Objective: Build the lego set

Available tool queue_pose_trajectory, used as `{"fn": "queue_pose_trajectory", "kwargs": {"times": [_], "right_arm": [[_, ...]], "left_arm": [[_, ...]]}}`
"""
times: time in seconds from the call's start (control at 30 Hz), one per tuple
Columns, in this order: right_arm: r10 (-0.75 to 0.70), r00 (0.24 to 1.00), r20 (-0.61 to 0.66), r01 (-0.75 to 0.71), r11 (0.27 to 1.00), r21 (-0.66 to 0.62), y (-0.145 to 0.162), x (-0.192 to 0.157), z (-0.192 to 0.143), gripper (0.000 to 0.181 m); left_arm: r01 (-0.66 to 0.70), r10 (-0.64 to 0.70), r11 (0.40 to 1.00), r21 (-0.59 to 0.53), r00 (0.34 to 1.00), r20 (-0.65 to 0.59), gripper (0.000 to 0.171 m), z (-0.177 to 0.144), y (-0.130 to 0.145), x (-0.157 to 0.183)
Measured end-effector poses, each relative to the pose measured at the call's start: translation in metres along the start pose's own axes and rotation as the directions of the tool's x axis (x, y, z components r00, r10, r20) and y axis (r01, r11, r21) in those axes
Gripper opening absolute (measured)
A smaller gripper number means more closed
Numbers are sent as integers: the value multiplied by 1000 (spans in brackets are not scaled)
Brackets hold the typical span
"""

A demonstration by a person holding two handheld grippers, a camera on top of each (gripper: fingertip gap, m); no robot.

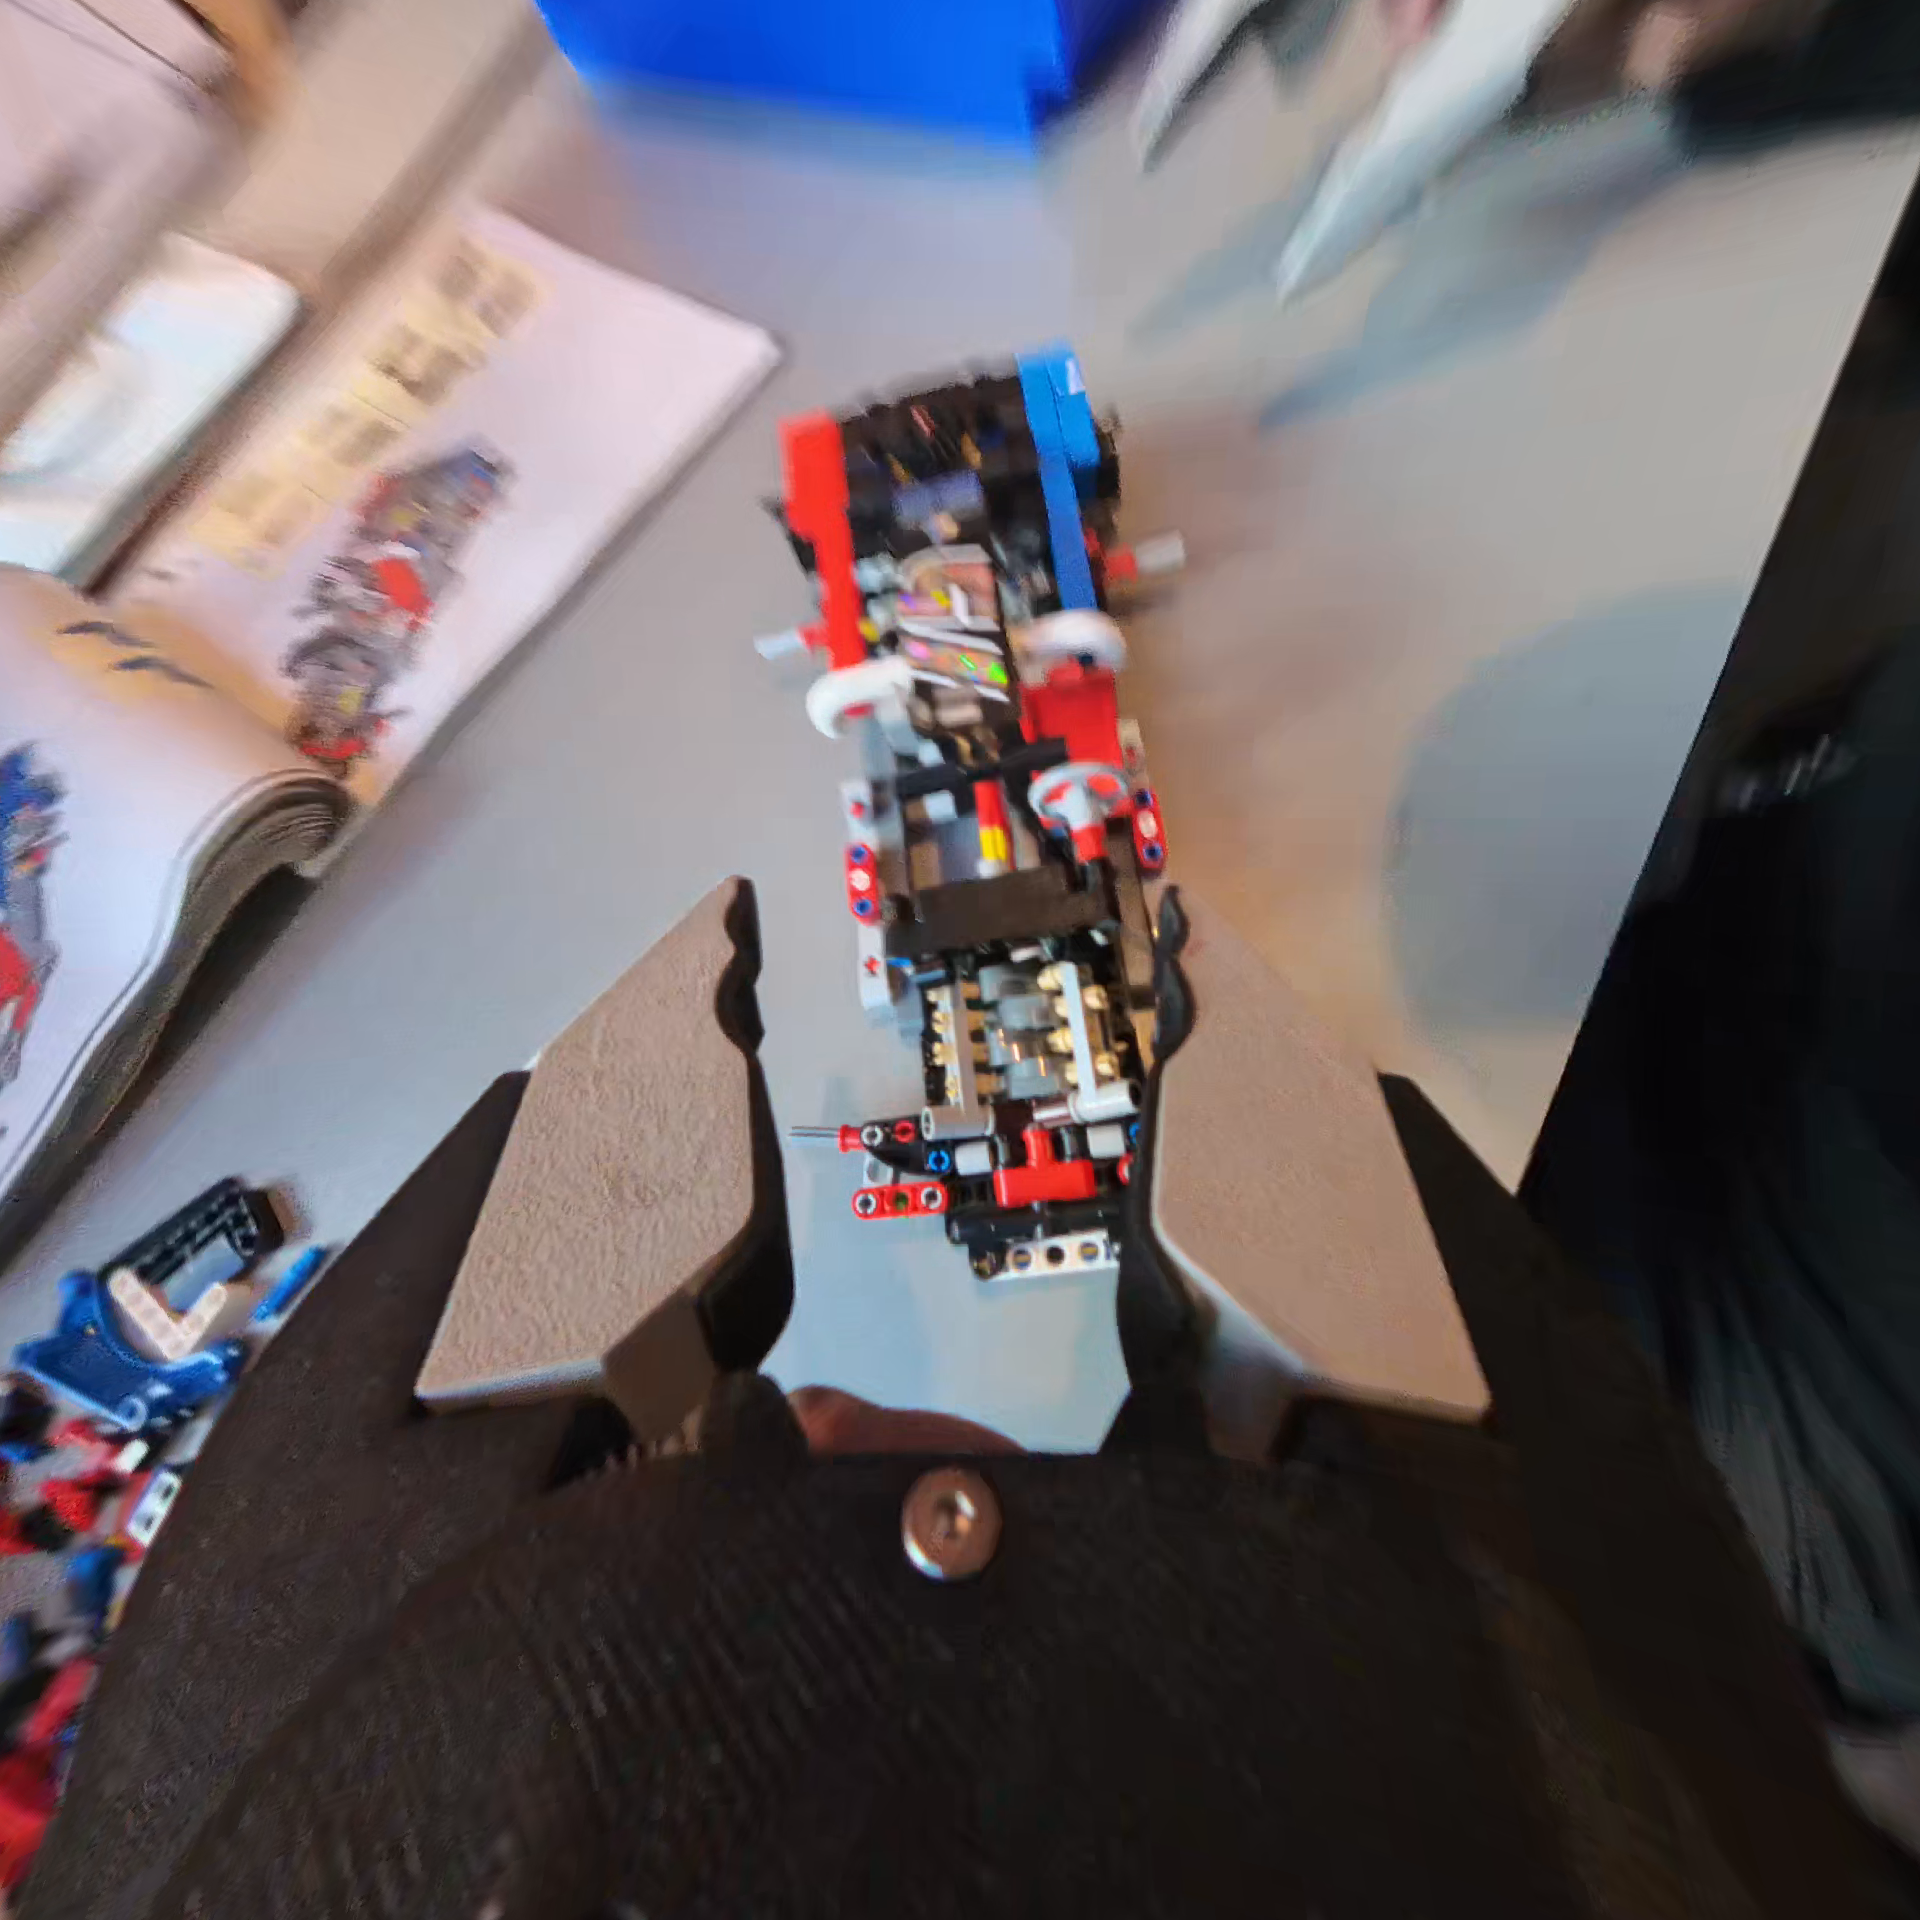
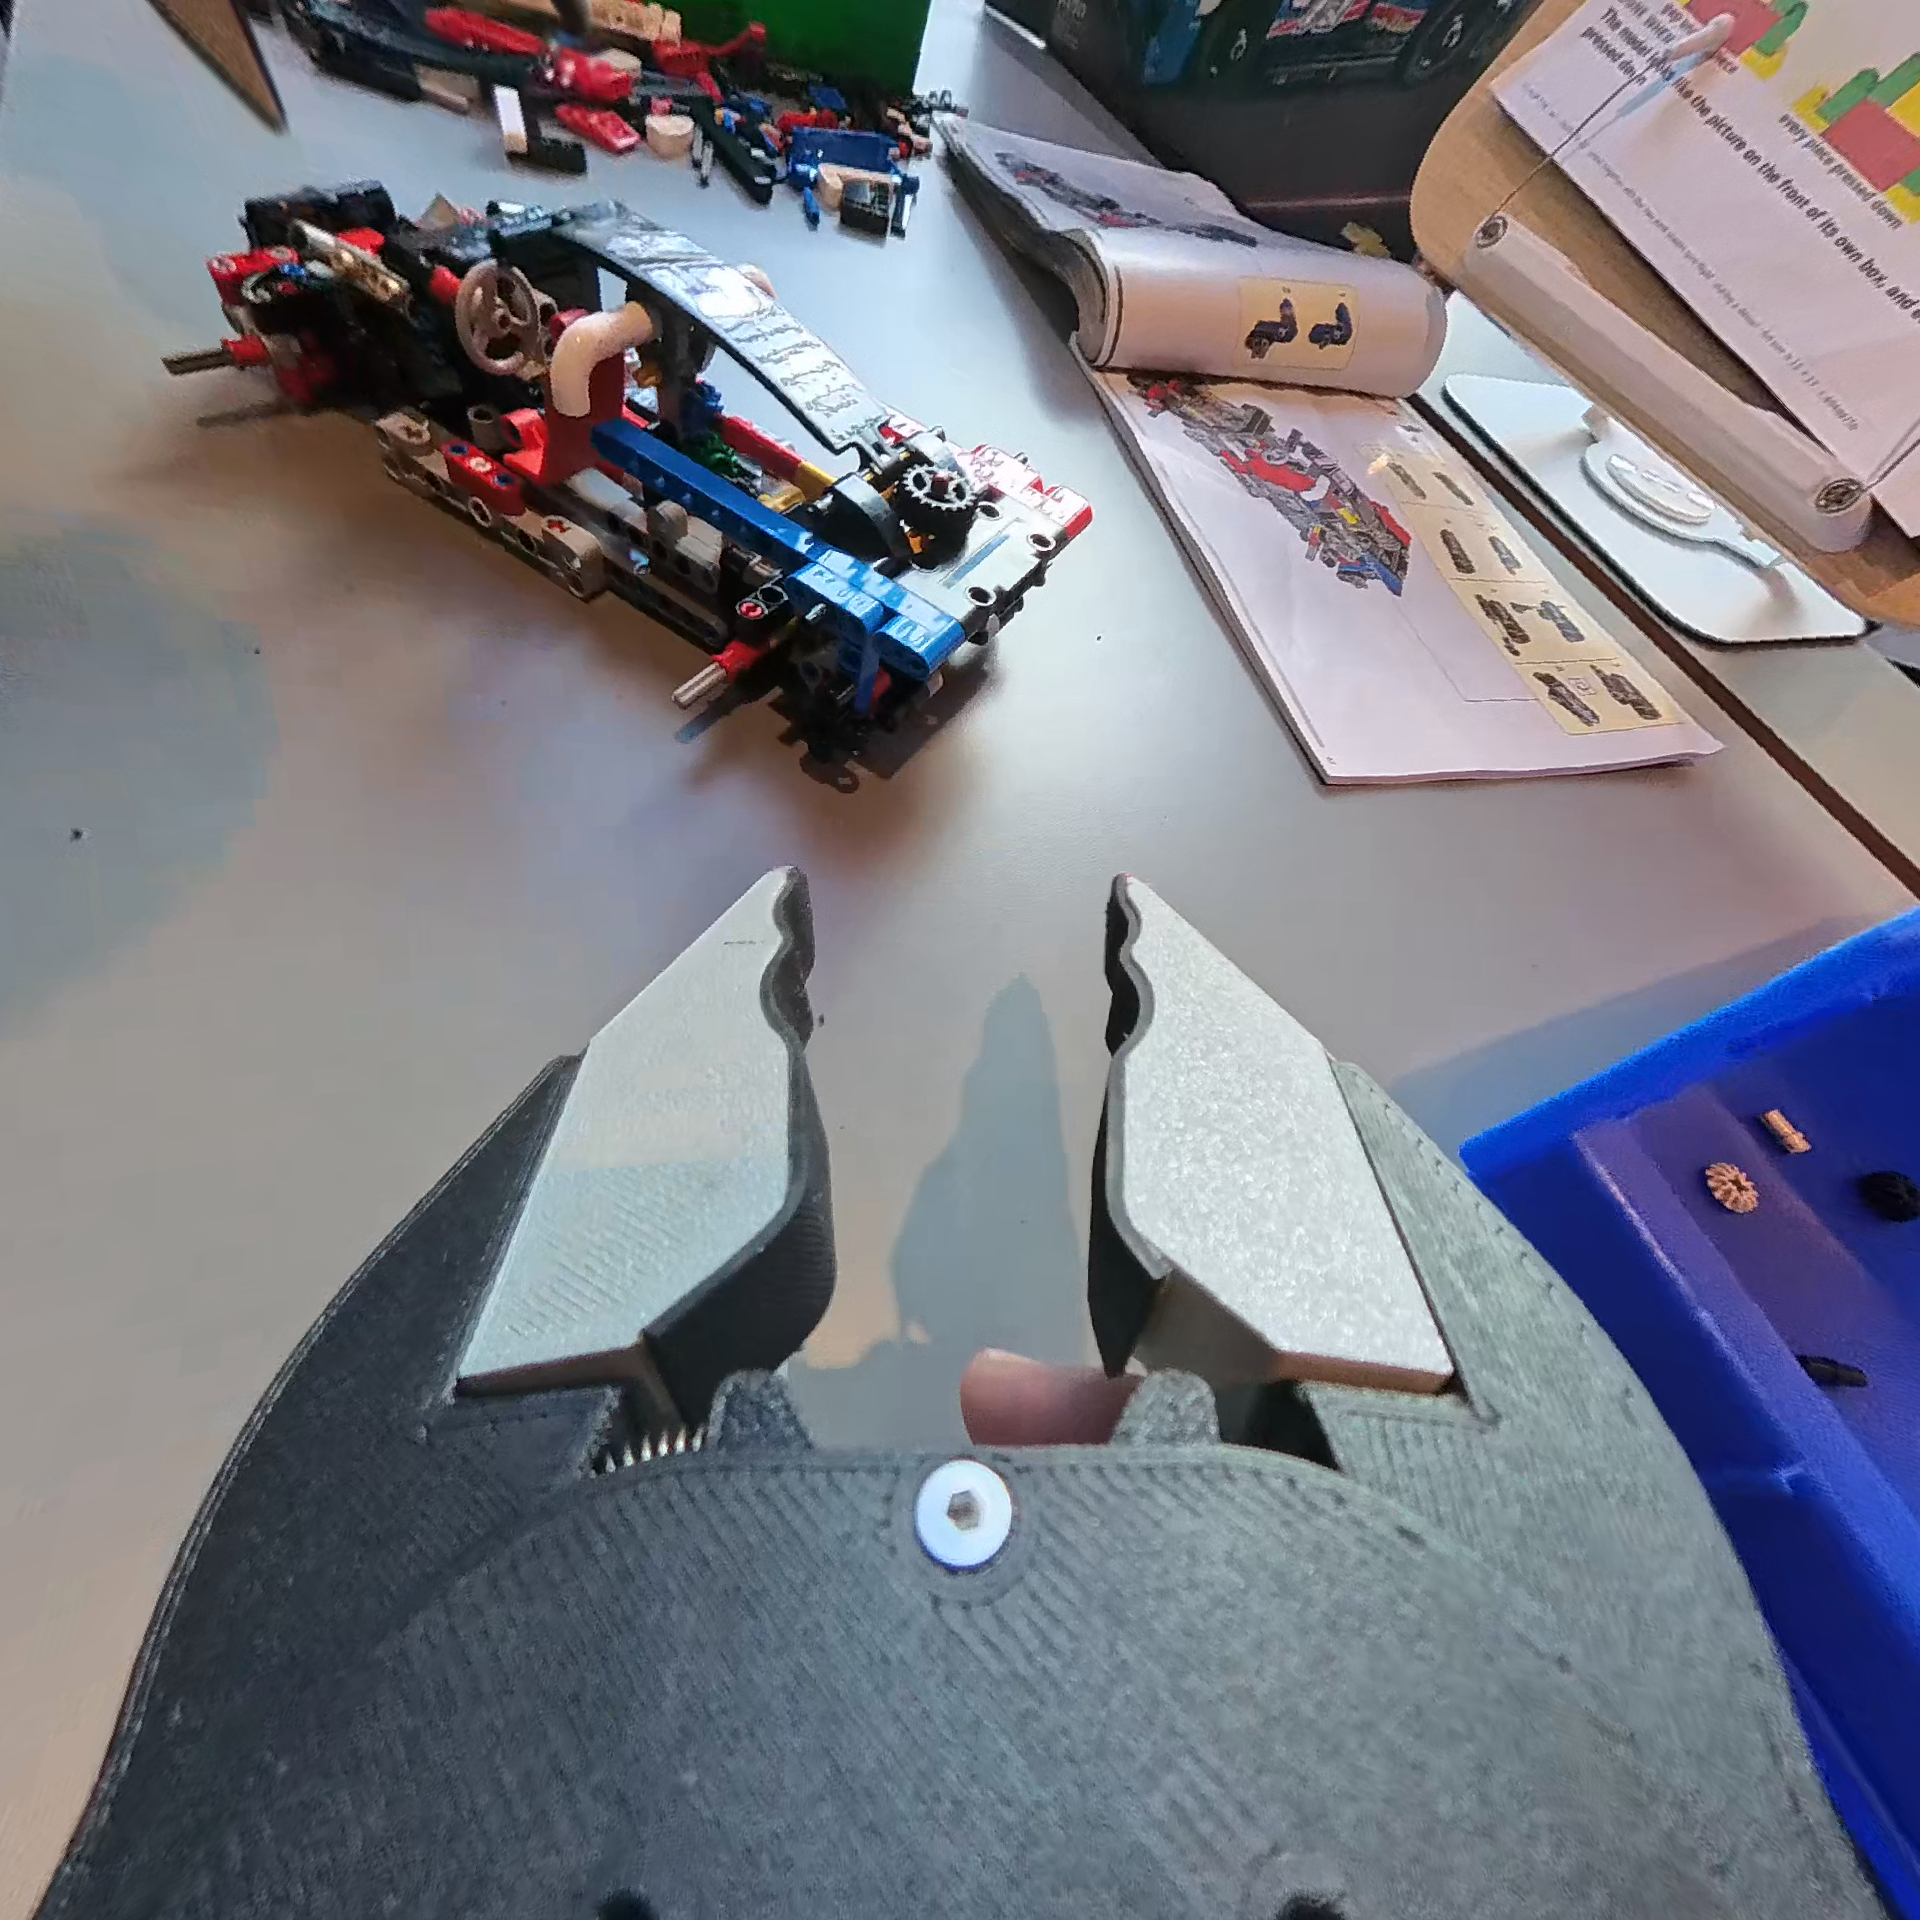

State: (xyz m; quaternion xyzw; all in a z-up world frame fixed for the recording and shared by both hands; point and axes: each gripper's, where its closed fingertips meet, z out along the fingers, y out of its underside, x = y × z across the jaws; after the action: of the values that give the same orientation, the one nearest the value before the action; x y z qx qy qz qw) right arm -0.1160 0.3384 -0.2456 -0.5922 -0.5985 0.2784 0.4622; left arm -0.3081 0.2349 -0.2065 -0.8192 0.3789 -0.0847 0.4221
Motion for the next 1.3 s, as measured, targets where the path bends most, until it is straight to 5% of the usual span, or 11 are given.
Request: {"fn": "queue_pose_trajectory", "kwargs": {"times": [0.1, 0.23, 0.5, 0.73, 0.83, 1.13, 1.3], "right_arm": [[36, 999, -11, -35, 998, 51, -6, 5, -4, 53], [111, 993, -30, -106, 985, 137, -16, 18, -9, 55], [99, 995, -3, -97, 982, 165, -27, 29, 11, 71], [42, 933, 358, -22, 998, -60, -11, -9, 52, 85], [22, 912, 409, 25, 994, -108, -4, -14, 60, 91], [-25, 870, 493, 102, 986, -130, -4, -28, 72, 89], [-71, 871, 485, 166, 973, -157, 6, -46, 60, 95]], "left_arm": [[174, -183, 966, 191, 983, 31, 71, -23, 6, -15], [296, -305, 936, 192, 952, 17, 82, -30, 47, -16], [250, -248, 961, 116, 968, -37, 80, -25, 77, -8], [177, -175, 984, 22, 980, -92, 70, -20, 88, 3], [199, -211, 976, -92, 965, -156, 69, -17, 103, 18], [118, -120, 983, -137, 993, -7, 59, 3, 102, -1], [222, -212, 972, -80, 970, 116, 51, 10, 103, -38]]}}
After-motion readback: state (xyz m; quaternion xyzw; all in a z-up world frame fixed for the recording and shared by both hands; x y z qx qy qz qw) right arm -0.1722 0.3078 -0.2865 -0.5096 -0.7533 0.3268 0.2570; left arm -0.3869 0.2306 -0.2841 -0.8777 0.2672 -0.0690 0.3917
